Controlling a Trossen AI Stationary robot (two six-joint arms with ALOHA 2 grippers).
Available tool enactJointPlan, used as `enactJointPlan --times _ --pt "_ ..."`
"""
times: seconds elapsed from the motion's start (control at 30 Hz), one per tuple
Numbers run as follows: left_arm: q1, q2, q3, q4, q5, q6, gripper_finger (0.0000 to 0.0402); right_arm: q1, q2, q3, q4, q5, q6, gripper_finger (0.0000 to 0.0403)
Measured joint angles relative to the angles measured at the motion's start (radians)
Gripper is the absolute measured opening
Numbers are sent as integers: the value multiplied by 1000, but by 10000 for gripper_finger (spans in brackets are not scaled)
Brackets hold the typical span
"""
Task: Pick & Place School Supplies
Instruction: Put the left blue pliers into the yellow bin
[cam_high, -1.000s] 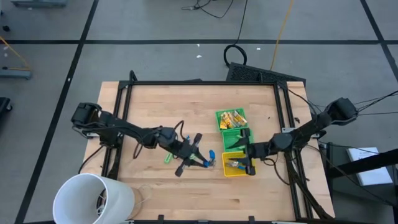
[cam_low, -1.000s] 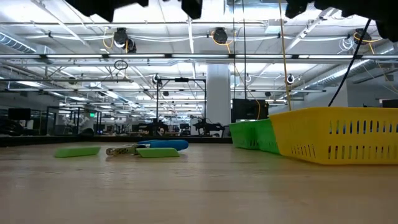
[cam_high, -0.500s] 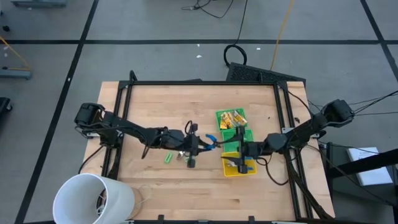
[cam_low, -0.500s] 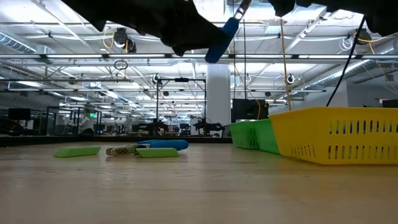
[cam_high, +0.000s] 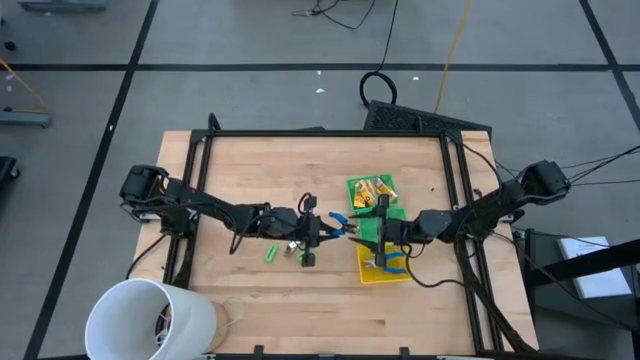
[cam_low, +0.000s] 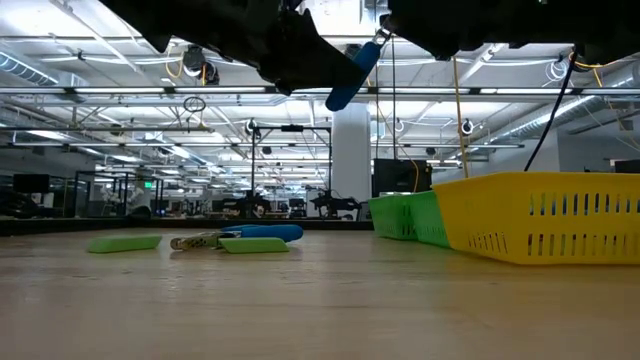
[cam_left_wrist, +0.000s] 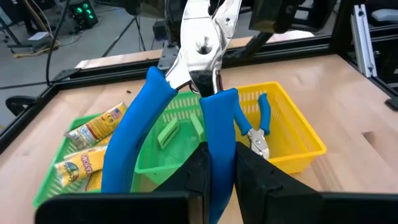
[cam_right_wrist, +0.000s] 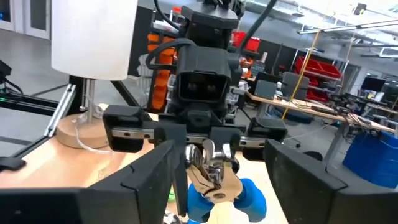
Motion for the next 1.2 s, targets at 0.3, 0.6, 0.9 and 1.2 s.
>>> enactJointPlan --times 0.3,0.6,0.9,1.2 --pt "2 0 0 5 0 10 47 -15 0 0 -22 -4 1 174" --pt "1 0 0 7 1 -3 47 -18 -1 0 -20 -65 -14 90" --pt "1 -1 1 6 -6 -68 57 -18 0 0 3 -72 -15 84" --pt "-10 -2 2 -2 0 -122 196 -16 -4 0 8 -64 -27 83"
